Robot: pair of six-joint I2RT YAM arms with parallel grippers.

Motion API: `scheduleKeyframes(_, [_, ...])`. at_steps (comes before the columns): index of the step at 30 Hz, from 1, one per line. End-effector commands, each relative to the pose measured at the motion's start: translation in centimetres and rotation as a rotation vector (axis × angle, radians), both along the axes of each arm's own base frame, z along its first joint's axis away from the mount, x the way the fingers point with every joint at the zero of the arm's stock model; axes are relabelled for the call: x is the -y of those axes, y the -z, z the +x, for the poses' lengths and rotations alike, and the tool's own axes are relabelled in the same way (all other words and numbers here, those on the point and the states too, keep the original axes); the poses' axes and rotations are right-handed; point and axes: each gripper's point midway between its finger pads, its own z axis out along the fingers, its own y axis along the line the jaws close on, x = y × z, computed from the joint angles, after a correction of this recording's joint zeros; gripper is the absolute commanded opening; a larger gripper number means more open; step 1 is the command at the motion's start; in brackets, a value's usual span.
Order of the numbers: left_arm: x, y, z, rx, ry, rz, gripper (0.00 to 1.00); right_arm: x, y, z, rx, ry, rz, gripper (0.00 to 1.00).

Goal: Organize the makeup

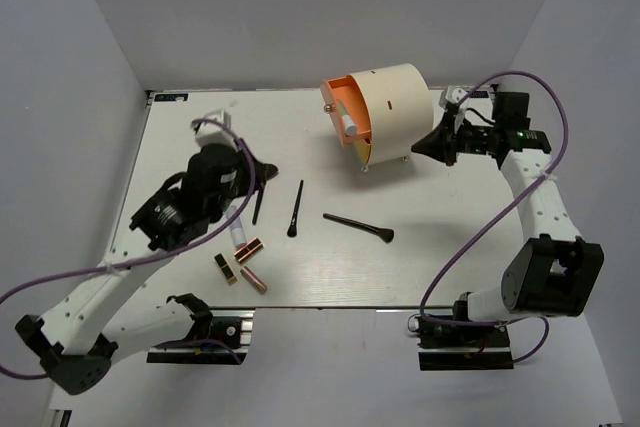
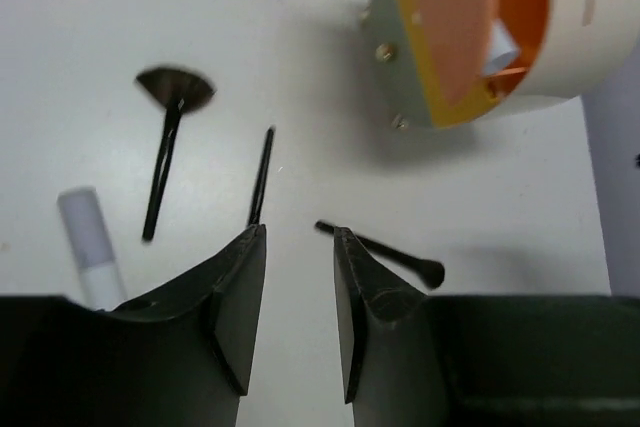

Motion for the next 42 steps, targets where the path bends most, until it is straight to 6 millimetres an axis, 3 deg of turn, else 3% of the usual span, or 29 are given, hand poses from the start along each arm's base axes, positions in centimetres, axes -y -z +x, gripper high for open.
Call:
scheduleKeyframes(1, [-3.5, 4.8, -2.3, -0.151, -0.218, -0.102, 0.44, -2.7, -2.9, 0.9, 0.137, -0.139, 0.025, 0.00])
scheduleKeyframes(2, [-4.4, 6.5, -3.2, -0.188, -0.262, -0.119, 0.51, -3.0, -3.7, 1.9, 0.156, -0.146, 0.022, 0.00])
scheduleKeyframes(3, [-4.9, 7.3, -3.5, -0.204, -0.291, -0.122, 0.56, -4.6, -3.9, 1.8, 0.161, -0.190, 0.020, 0.00])
scheduleKeyframes(6, [-6.4, 11.0, -4.1, -0.252, -0.380, -0.084, 0.72, -6.6, -4.7, 2.9, 0.187, -0.230, 0.010, 0.00])
scheduleKeyframes(11, [-6.3, 16.2, -2.7, -0.344, -0.426, 0.006, 0.82, -9.1, -5.5, 3.7, 0.186, -0.287, 0.018, 0.00])
scheduleKeyframes(14, [-6.5, 18.1, -2.0, -0.399, -0.447, 0.038, 0.88, -10.1, -5.2, 3.9, 0.186, -0.307, 0.011, 0.00])
scheduleKeyframes(18, [-7.4, 19.5, -1.4, -0.424, -0.467, 0.033, 0.96, -11.3, -4.4, 3.6, 0.164, -0.337, 0.004, 0.00])
scheduleKeyframes(25, [-9.2, 21.9, -0.7, -0.488, -0.481, 0.008, 0.98, -12.9, -2.5, 3.0, 0.147, -0.383, -0.040, 0.00])
scheduleKeyframes(35, [-8.7, 24.2, 0.1, -0.555, -0.437, -0.050, 0.98, -14.9, -0.2, 6.3, 0.128, -0.306, -0.109, 0.00])
scheduleKeyframes(42, [-9.3, 26.1, -0.4, -0.599, -0.426, -0.044, 0.98, -15.3, -0.2, 7.9, 0.139, -0.250, -0.121, 0.00])
